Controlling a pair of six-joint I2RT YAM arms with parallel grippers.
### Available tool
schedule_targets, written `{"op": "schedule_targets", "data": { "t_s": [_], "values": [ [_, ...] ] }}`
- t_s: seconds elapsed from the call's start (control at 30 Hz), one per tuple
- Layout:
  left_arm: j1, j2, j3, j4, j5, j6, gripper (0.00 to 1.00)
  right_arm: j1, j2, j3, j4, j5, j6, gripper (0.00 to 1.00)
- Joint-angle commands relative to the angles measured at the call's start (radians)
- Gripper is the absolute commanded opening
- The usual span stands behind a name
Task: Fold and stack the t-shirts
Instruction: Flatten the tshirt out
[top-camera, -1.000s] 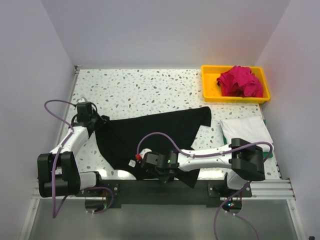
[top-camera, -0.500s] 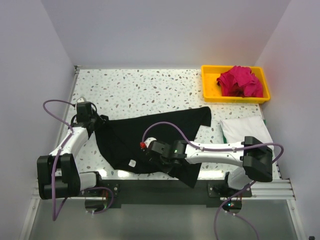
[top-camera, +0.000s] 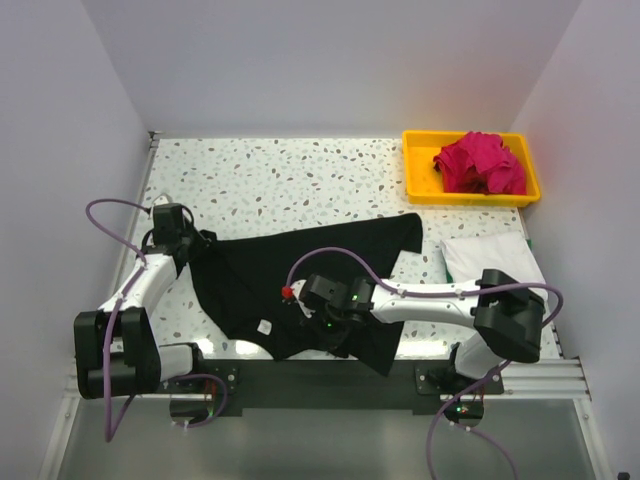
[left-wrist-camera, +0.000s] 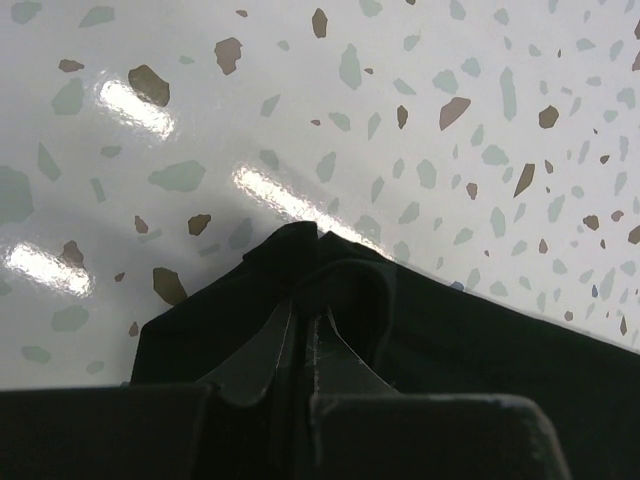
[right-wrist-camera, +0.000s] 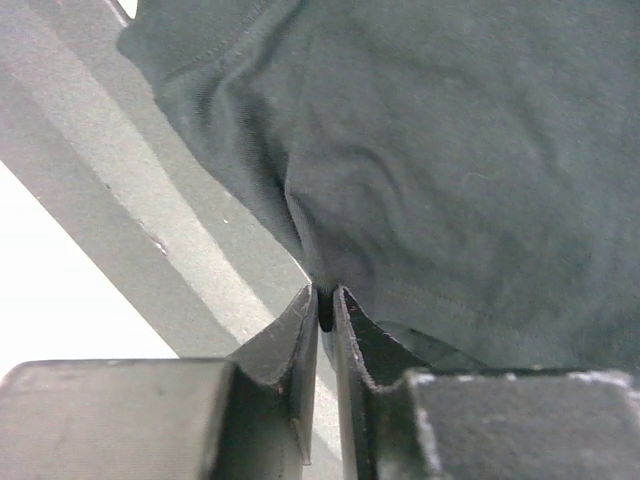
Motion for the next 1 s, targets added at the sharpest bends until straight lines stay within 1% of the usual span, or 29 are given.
{"op": "schedule_targets", "data": {
  "t_s": [0.0, 0.03, 0.13, 0.17, 0.23, 0.3, 0.33, 0.37, 0.43, 0.5, 0.67, 0.73, 0.9, 0.97],
  "values": [
    [0.007, -0.014, -0.003, 0.022, -0.018, 0.026, 0.0, -0.017, 0.017, 0.008, 0.053, -0.064, -0.011, 0.18],
    [0.007, -0.014, -0.001, 0.022, -0.017, 0.026, 0.0, -0.02, 0.02, 0.006, 0.061, -0.07, -0.008, 0.2],
    [0.007, -0.014, -0.001, 0.023, -0.017, 0.026, 0.0, -0.029, 0.027, 0.005, 0.064, -0.086, -0.003, 0.22],
    [0.007, -0.013, -0.001, 0.025, -0.017, 0.026, 0.0, -0.031, 0.031, 0.003, 0.066, -0.09, -0.002, 0.26],
    [0.008, -0.011, -0.001, 0.023, -0.015, 0.026, 0.0, -0.032, 0.04, 0.003, 0.069, -0.102, 0.0, 0.3],
    [0.007, -0.01, -0.003, 0.026, -0.017, 0.026, 0.0, -0.032, 0.048, 0.001, 0.07, -0.106, 0.003, 0.31],
    [0.008, -0.011, -0.003, 0.026, -0.014, 0.027, 0.0, -0.034, 0.05, 0.001, 0.067, -0.103, 0.006, 0.33],
    [0.007, -0.01, -0.003, 0.026, -0.015, 0.027, 0.0, -0.036, 0.051, 0.001, 0.067, -0.103, 0.005, 0.33],
    [0.008, -0.01, -0.003, 0.026, -0.015, 0.027, 0.0, -0.037, 0.053, 0.001, 0.067, -0.096, 0.003, 0.27],
    [0.005, -0.01, -0.004, 0.03, -0.01, 0.029, 0.0, -0.039, 0.056, 0.001, 0.067, -0.098, 0.005, 0.27],
    [0.007, -0.011, -0.006, 0.03, -0.01, 0.029, 0.0, -0.048, 0.051, -0.003, 0.07, -0.116, 0.005, 0.32],
    [0.008, -0.01, -0.006, 0.031, -0.01, 0.029, 0.0, -0.049, 0.054, -0.002, 0.064, -0.121, -0.003, 0.36],
    [0.007, -0.011, -0.006, 0.03, -0.007, 0.029, 0.0, -0.052, 0.056, 0.009, 0.064, -0.144, -0.008, 0.34],
    [0.007, -0.011, -0.007, 0.031, -0.006, 0.03, 0.0, -0.059, 0.05, 0.009, 0.063, -0.139, -0.003, 0.27]
  ]
}}
